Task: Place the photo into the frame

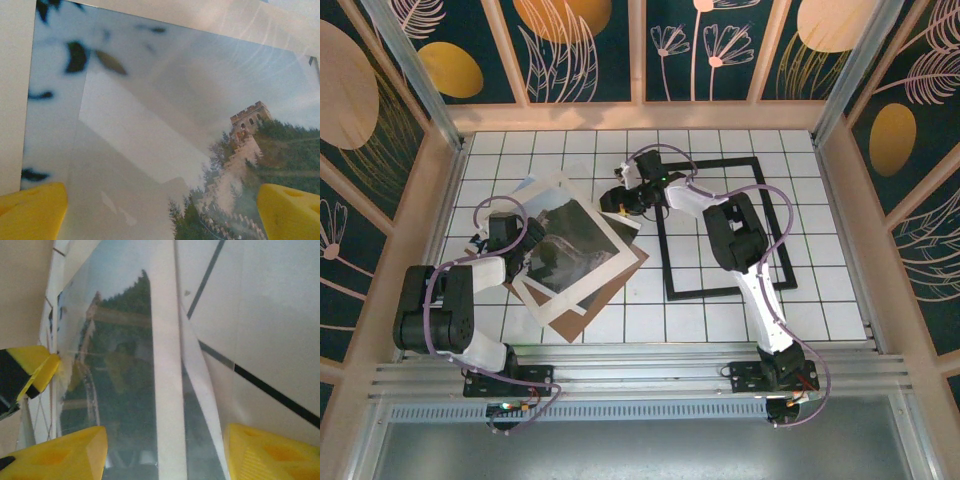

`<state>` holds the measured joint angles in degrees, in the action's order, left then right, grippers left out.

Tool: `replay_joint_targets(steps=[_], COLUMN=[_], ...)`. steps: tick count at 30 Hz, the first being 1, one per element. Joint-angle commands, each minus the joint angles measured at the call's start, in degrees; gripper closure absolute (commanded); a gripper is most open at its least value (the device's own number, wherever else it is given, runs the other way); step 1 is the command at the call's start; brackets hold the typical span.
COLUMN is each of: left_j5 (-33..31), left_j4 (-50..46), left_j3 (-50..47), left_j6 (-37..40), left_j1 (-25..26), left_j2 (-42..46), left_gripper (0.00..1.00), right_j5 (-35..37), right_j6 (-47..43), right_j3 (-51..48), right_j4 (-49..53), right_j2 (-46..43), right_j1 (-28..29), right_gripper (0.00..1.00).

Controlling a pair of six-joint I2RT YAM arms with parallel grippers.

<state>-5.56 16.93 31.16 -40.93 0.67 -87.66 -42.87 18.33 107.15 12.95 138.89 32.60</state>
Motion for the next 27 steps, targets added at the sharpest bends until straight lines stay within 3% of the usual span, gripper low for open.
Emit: replay_joint_targets(steps=[1, 5, 9, 16, 27], left_j5=[3.21, 3.36, 3.37, 3.82, 3.94], left_j4=[-0.21, -0.22, -0.10, 0.13, -0.01], left_j3=[-0.57, -0.40, -0.52, -0.56, -0.55], left_j6=[-0.03, -0.03, 0.01, 0.15, 0.35], left_j1=[0.21, 0.21, 0.21, 0.21, 0.17], left_j2=[-1.31, -1.49, -1.20, -1.38, -0.99], left_gripper=[0.03, 0.03, 0.03, 0.03, 0.03], right_j5=[-7.05, -7.82, -3.96, 1.19, 2.59], right_j6=[-0.39, 2.41, 1.32, -7.13, -13.58], right_j3=[-1.13, -2.92, -1.25, 8.58, 24.15], right_j4=[-0.61, -3.10, 0.34, 11.05, 18.78], right_j2=[-3.45, -4.02, -2.94, 2.71, 10.42], right_j1=[0.82, 0.61, 0.83, 1.47, 2.91], right_gripper=[0.37, 0.38, 0.41, 0.41, 0.37])
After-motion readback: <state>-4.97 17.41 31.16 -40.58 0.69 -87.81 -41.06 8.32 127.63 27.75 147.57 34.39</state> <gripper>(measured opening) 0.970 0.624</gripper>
